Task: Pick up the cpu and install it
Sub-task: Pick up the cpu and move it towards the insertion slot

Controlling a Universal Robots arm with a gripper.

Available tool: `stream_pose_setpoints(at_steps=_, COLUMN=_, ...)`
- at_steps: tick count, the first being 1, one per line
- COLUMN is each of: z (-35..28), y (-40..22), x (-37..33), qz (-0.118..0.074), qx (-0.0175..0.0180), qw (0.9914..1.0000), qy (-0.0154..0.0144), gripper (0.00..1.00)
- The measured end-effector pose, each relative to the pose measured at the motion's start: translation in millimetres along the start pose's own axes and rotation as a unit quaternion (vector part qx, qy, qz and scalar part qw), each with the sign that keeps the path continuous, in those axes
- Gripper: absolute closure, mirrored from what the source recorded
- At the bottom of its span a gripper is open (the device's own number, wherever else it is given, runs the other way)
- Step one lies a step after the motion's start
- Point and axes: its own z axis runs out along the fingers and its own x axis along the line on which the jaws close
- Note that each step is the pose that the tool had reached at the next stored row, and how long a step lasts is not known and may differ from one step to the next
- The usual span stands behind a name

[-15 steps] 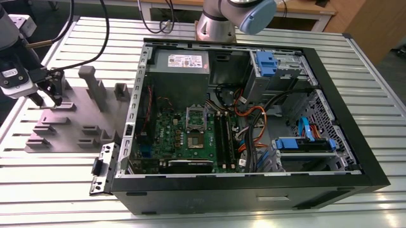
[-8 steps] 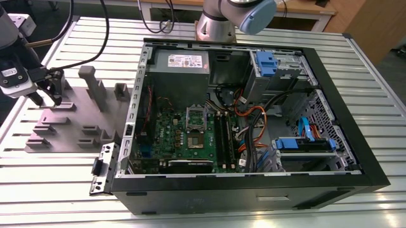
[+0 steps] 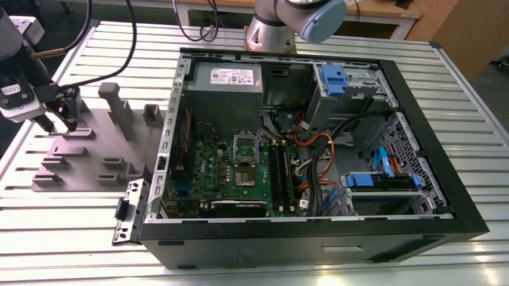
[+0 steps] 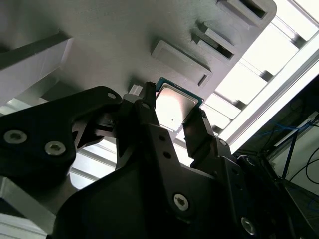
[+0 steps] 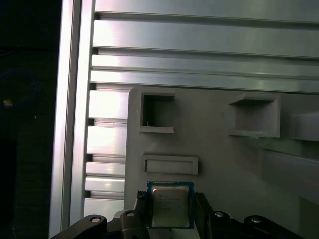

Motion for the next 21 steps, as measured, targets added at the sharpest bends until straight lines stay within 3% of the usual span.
stream_pose_setpoints(at_steps=21, z=-8.0, y=0.3, x=0.0, qz=0.0, qx=0.0, qw=1.0, qy=0.0, gripper=0.53)
